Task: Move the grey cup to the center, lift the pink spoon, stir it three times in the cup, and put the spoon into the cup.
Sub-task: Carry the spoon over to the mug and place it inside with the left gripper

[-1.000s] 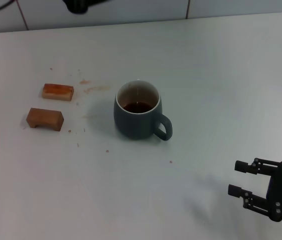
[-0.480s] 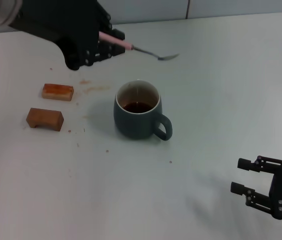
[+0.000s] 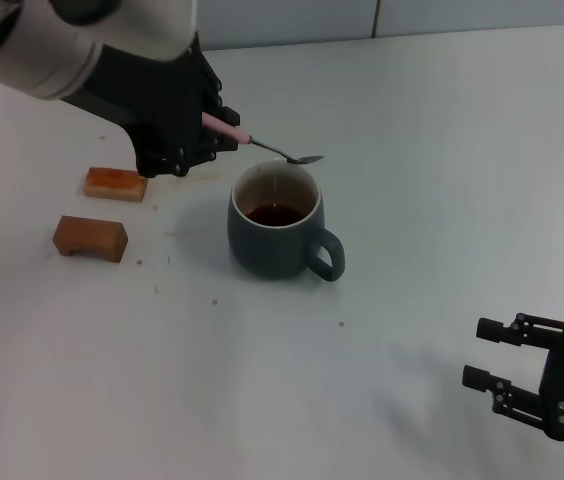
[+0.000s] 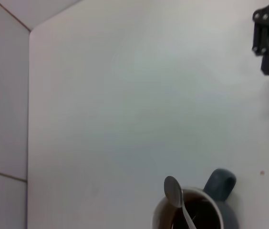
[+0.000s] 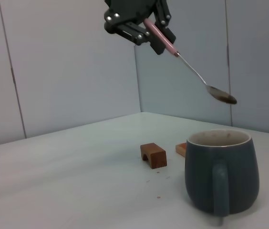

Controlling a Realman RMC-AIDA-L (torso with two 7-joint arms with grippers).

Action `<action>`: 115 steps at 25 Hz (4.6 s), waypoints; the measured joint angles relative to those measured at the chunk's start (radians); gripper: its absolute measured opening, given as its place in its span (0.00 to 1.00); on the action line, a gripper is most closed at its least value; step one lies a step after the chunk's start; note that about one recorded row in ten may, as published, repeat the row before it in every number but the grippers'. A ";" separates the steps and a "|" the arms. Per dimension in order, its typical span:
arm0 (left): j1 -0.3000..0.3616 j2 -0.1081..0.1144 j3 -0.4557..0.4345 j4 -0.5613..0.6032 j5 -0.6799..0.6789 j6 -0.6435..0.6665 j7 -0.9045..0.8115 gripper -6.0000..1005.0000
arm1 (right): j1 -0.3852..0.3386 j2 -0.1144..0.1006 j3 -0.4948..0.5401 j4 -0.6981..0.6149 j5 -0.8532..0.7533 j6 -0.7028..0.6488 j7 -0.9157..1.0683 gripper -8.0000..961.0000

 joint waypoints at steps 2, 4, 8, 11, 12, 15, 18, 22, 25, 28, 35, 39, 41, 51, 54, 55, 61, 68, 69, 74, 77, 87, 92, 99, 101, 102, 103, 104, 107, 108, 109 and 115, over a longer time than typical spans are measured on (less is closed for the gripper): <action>0.000 0.000 0.025 -0.004 0.026 -0.017 -0.004 0.13 | 0.000 0.000 0.000 0.000 0.000 0.000 0.000 0.57; 0.000 0.000 0.039 -0.009 0.038 -0.023 -0.006 0.13 | 0.000 0.000 0.000 0.000 0.000 0.000 0.000 0.57; 0.000 -0.002 0.074 -0.031 0.063 -0.043 -0.006 0.13 | 0.000 0.000 0.000 0.000 0.000 0.000 0.000 0.57; 0.001 -0.002 0.103 -0.049 0.090 -0.063 -0.006 0.13 | 0.000 0.000 0.000 0.000 0.000 0.000 0.000 0.57; 0.002 -0.002 0.128 -0.069 0.113 -0.085 -0.007 0.13 | -0.001 0.000 0.000 -0.001 0.000 0.000 0.002 0.57; 0.002 -0.002 0.149 -0.089 0.132 -0.104 -0.007 0.13 | -0.003 0.000 -0.001 -0.003 0.000 0.000 0.008 0.57; -0.002 -0.002 0.173 -0.124 0.155 -0.128 -0.006 0.13 | -0.003 0.000 -0.002 -0.004 0.000 0.000 0.010 0.57; -0.019 -0.004 0.196 -0.178 0.161 -0.152 0.003 0.13 | -0.003 0.000 -0.003 -0.005 0.000 0.000 0.010 0.57; -0.029 -0.005 0.210 -0.203 0.164 -0.163 0.003 0.13 | -0.002 0.000 -0.004 -0.005 -0.001 0.000 0.010 0.57; -0.043 -0.005 0.228 -0.241 0.169 -0.185 0.003 0.13 | -0.001 0.000 -0.006 -0.005 -0.002 0.000 0.011 0.57; -0.077 -0.005 0.254 -0.306 0.199 -0.218 -0.002 0.13 | -0.001 0.000 -0.006 -0.005 -0.002 0.000 0.011 0.57; -0.083 -0.005 0.263 -0.317 0.213 -0.221 -0.005 0.13 | -0.004 0.000 -0.006 -0.005 -0.002 0.000 0.011 0.57; -0.084 -0.005 0.268 -0.317 0.217 -0.219 -0.006 0.13 | -0.005 0.000 -0.006 -0.005 -0.002 0.000 0.011 0.57; -0.073 -0.005 0.280 -0.258 0.208 -0.151 -0.023 0.13 | -0.007 0.000 -0.010 -0.001 -0.006 0.000 0.011 0.57; -0.071 -0.005 0.282 -0.245 0.200 -0.137 -0.027 0.13 | -0.008 0.000 -0.011 0.001 -0.006 0.000 0.011 0.57; -0.071 -0.005 0.282 -0.245 0.200 -0.137 -0.027 0.13 | -0.009 0.000 -0.011 0.001 -0.007 0.000 0.011 0.57; -0.071 -0.005 0.296 -0.245 0.167 -0.165 -0.027 0.13 | -0.014 0.000 -0.011 0.002 -0.008 -0.005 0.011 0.57; -0.078 -0.005 0.296 -0.270 0.164 -0.215 -0.023 0.13 | -0.014 0.000 -0.011 0.002 -0.008 -0.011 0.011 0.57; -0.080 -0.005 0.294 -0.276 0.171 -0.218 -0.026 0.13 | -0.014 0.000 -0.011 0.002 -0.008 -0.011 0.011 0.57; -0.086 -0.005 0.285 -0.299 0.211 -0.212 -0.051 0.13 | -0.013 0.000 -0.011 0.002 -0.008 -0.013 0.011 0.57; -0.085 -0.005 0.284 -0.297 0.218 -0.199 -0.056 0.13 | -0.008 0.001 -0.011 0.002 -0.008 -0.014 0.011 0.57; -0.083 -0.005 0.282 -0.260 0.178 -0.139 -0.051 0.13 | -0.007 0.002 -0.011 0.003 -0.008 -0.017 0.011 0.57; -0.086 -0.005 0.289 -0.275 0.172 -0.196 -0.048 0.13 | -0.009 0.001 -0.011 0.003 -0.008 -0.024 0.012 0.57; -0.094 -0.005 0.282 -0.315 0.196 -0.246 -0.062 0.13 | -0.009 0.002 -0.011 0.003 -0.008 -0.025 0.014 0.57; -0.095 -0.005 0.278 -0.319 0.212 -0.241 -0.070 0.13 | -0.009 0.002 -0.011 0.003 -0.008 -0.026 0.015 0.57; -0.095 -0.005 0.271 -0.320 0.222 -0.224 -0.076 0.13 | -0.009 0.002 -0.011 0.003 -0.008 -0.026 0.015 0.57; -0.095 -0.005 0.271 -0.320 0.222 -0.224 -0.076 0.13 | -0.009 0.002 -0.011 0.003 -0.008 -0.026 0.015 0.57; -0.095 -0.005 0.264 -0.318 0.223 -0.203 -0.079 0.13 | -0.010 0.002 -0.011 0.003 -0.008 -0.026 0.015 0.57; -0.095 -0.005 0.261 -0.308 0.213 -0.167 -0.082 0.13 | -0.009 0.002 -0.011 0.003 -0.008 -0.026 0.015 0.57; -0.095 -0.005 0.261 -0.308 0.213 -0.167 -0.082 0.13 | -0.009 0.002 -0.011 0.003 -0.008 -0.026 0.015 0.57; -0.095 -0.005 0.261 -0.303 0.206 -0.155 -0.082 0.13 | -0.010 0.002 -0.011 0.003 -0.008 -0.026 0.015 0.57; -0.093 -0.005 0.270 -0.283 0.150 -0.140 -0.072 0.13 | -0.009 0.002 -0.013 0.003 -0.008 -0.026 0.016 0.57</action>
